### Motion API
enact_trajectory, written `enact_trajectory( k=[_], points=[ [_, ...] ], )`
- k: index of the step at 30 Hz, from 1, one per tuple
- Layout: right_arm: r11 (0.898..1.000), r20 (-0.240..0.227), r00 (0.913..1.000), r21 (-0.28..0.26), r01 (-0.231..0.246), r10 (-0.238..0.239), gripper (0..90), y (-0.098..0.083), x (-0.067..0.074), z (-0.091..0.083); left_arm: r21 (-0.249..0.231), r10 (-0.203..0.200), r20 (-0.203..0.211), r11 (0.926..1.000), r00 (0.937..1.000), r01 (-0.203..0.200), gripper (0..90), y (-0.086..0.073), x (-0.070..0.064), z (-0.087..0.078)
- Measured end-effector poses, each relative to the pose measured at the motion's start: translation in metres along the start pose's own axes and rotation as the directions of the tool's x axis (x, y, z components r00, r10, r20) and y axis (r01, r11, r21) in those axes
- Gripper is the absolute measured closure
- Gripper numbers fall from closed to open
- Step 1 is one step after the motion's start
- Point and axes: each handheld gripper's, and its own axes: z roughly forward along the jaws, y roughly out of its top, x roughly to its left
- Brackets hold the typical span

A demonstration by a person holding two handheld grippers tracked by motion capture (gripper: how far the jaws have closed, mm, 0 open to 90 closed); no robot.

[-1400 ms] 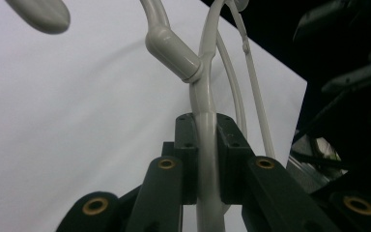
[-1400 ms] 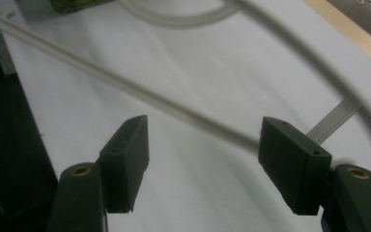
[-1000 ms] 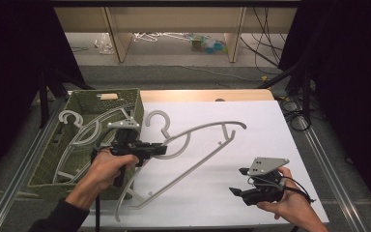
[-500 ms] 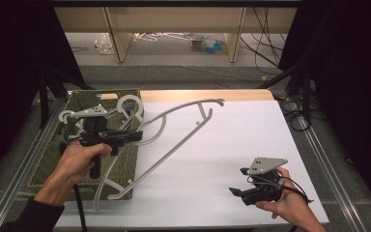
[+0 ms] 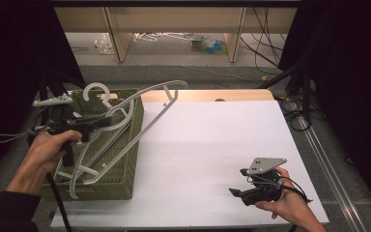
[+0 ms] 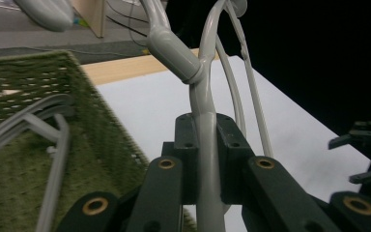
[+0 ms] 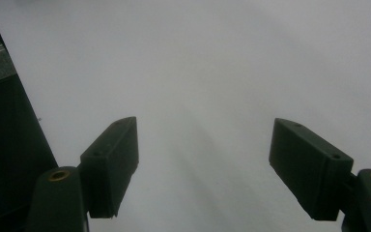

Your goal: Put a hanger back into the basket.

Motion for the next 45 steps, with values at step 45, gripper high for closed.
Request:
enact_trajectory(
  k=[45],
  points=[
    [1.0, -0.003, 0.9999, -0.005, -0.011, 0.011, 26.7, -0.001, -0.001, 0.005, -0.076, -0.007, -0.296, 0.997, 0.9553, -0.016, 81.3, -0.03, 0.111, -0.038]
  ],
)
